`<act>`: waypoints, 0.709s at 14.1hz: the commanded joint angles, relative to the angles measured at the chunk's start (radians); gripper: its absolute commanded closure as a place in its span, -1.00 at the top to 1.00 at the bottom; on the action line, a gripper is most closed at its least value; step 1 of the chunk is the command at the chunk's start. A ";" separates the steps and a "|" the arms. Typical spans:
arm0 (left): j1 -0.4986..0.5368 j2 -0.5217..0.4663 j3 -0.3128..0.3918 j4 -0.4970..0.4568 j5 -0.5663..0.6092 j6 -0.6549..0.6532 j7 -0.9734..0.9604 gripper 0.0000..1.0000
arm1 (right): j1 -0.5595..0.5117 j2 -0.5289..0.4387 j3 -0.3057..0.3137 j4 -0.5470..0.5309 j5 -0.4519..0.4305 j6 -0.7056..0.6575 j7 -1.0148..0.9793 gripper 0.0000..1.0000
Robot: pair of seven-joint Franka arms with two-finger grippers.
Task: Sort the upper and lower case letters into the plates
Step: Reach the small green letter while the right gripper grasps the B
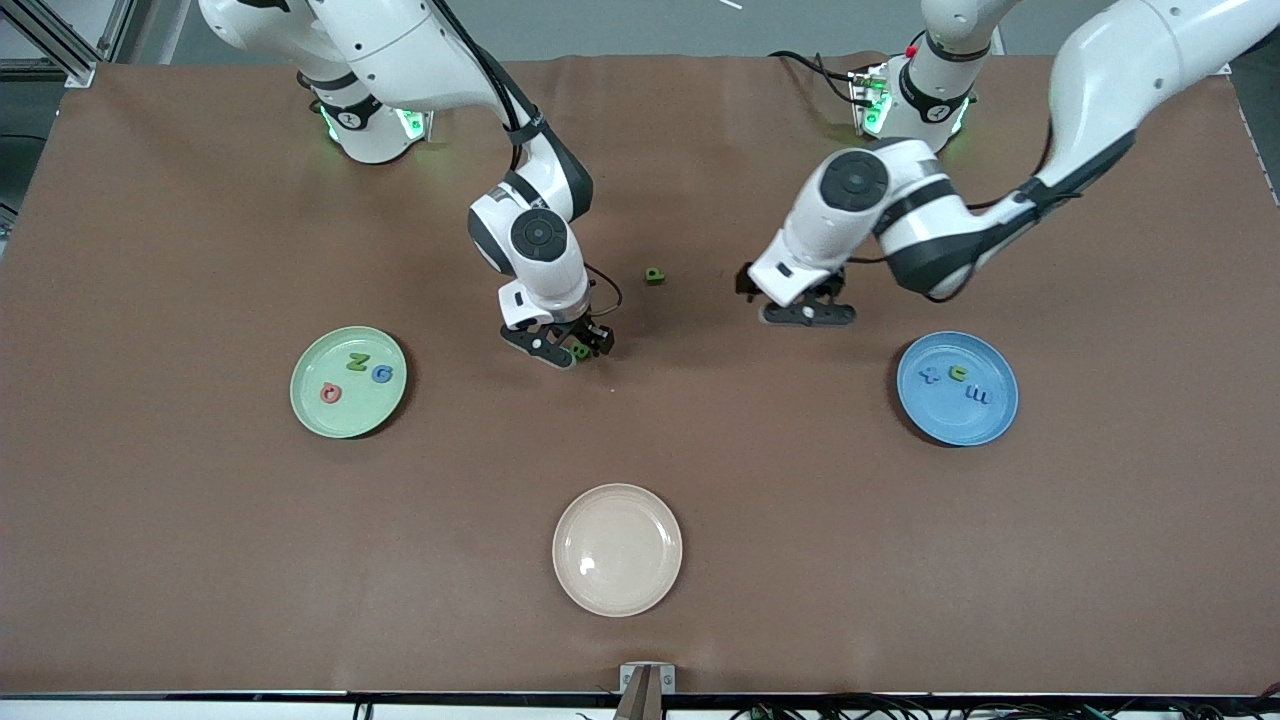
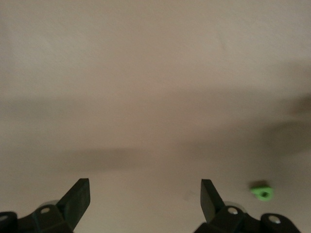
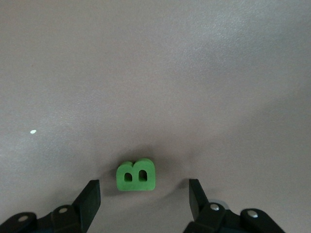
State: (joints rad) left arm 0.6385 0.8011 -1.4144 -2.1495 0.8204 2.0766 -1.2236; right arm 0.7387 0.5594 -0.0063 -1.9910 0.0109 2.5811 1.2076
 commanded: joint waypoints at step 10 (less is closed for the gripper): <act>-0.545 -0.003 0.316 0.191 -0.024 0.000 -0.293 1.00 | 0.011 0.020 -0.011 0.000 -0.040 0.047 0.010 -0.07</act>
State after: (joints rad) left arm 0.1511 0.8032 -1.1372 -1.9984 0.8172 2.0798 -1.4985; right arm 0.7392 0.5737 -0.0084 -1.9880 -0.0068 2.6178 1.2071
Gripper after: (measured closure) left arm 0.000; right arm 0.445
